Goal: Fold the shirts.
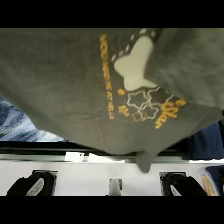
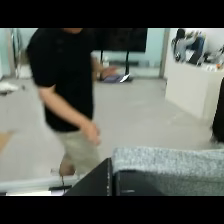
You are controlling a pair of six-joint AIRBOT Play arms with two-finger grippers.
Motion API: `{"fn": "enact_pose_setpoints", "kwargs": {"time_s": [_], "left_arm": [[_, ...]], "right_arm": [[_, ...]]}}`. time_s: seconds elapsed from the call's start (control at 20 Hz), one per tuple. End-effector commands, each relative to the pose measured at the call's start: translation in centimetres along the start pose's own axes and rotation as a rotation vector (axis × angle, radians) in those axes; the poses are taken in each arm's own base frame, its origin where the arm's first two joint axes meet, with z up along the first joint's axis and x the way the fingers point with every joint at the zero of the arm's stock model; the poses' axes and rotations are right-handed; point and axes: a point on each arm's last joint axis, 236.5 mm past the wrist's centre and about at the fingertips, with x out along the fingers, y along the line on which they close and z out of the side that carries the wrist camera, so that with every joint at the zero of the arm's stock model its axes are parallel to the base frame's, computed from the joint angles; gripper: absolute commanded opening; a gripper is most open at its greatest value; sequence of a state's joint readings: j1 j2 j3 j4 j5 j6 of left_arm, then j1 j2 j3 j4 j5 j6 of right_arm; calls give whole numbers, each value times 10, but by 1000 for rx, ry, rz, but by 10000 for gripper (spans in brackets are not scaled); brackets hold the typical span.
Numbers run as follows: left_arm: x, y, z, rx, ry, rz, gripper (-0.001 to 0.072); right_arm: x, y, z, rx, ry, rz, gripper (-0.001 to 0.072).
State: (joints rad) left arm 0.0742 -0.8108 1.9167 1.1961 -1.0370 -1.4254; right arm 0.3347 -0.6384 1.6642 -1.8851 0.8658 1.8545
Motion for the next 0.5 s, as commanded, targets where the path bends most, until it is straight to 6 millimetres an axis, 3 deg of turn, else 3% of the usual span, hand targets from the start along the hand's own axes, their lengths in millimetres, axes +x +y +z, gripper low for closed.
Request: {"fn": "enact_pose_setpoints", "kwargs": {"time_s": [0.0,0.15,0.25,0.35,0.45], "left_arm": [[42,26,-85,-30,243,40,38],[87,49,-221,-143,550,55,38],[101,60,-319,-248,751,82,39],[111,69,-392,-299,890,102,38],[119,73,-440,-338,996,105,39]], "right_arm": [[38,-27,-103,-51,374,-162,22],[82,-30,-243,-59,751,-264,22],[120,-18,-329,6,841,-273,22],[157,-6,-392,74,850,-271,22],[179,1,-434,153,862,-288,23]]}}
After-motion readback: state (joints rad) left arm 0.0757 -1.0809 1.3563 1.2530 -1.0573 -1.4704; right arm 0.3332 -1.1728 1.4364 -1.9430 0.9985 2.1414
